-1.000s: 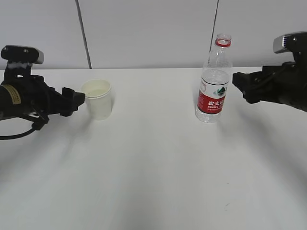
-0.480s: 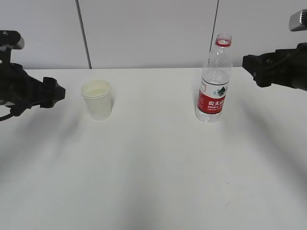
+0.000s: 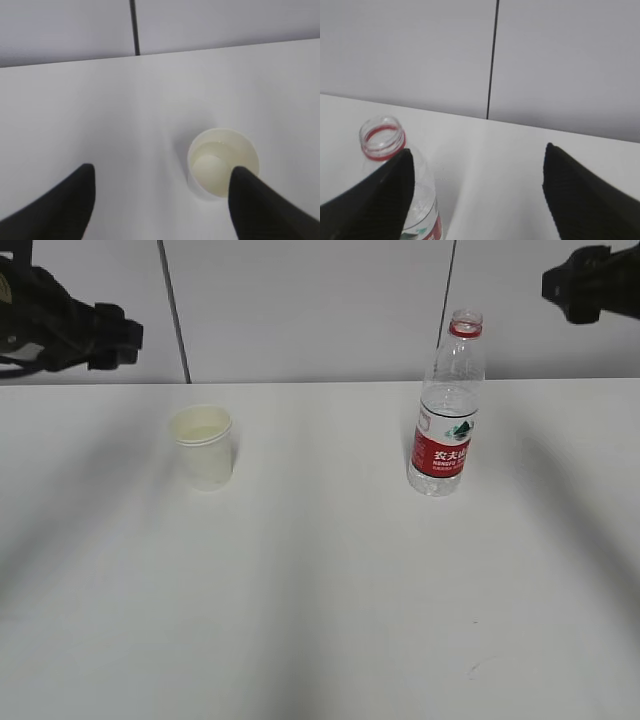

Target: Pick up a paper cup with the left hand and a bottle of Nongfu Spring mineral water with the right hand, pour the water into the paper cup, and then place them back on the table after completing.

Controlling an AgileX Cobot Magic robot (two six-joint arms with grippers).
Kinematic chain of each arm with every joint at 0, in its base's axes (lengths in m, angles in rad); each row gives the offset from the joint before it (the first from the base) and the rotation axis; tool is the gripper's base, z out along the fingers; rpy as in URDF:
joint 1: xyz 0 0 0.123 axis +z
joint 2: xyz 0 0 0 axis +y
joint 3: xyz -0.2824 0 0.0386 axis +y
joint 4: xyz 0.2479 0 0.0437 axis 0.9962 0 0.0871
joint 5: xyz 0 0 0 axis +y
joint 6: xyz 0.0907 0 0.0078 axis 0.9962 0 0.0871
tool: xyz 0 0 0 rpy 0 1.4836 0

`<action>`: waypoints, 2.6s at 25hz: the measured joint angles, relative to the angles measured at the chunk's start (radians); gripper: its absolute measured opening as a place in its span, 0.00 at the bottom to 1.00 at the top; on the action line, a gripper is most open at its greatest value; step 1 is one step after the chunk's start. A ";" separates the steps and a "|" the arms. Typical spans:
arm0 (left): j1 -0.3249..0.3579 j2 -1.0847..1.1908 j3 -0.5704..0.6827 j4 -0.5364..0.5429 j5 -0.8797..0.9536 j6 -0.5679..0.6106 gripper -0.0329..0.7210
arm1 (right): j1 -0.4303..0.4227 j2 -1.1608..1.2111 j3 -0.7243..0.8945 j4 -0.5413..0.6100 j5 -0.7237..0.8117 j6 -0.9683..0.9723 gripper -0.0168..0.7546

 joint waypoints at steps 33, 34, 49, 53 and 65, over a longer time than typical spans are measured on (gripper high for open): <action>0.045 0.127 -0.417 -0.448 0.928 0.261 0.59 | 0.000 0.152 -0.656 0.305 1.255 -0.132 0.79; 0.054 0.128 -0.417 -0.461 0.928 0.266 0.58 | 0.000 0.152 -0.656 0.305 1.258 -0.137 0.79; 0.068 0.066 -0.357 -0.423 0.928 0.313 0.57 | 0.000 0.074 -0.511 0.339 1.258 -0.152 0.79; 0.068 -0.072 -0.246 -0.380 0.929 0.316 0.57 | 0.000 -0.054 -0.379 0.345 1.258 -0.155 0.78; 0.068 -0.597 0.108 -0.374 0.942 0.316 0.57 | 0.000 -0.553 -0.040 0.348 1.261 -0.160 0.78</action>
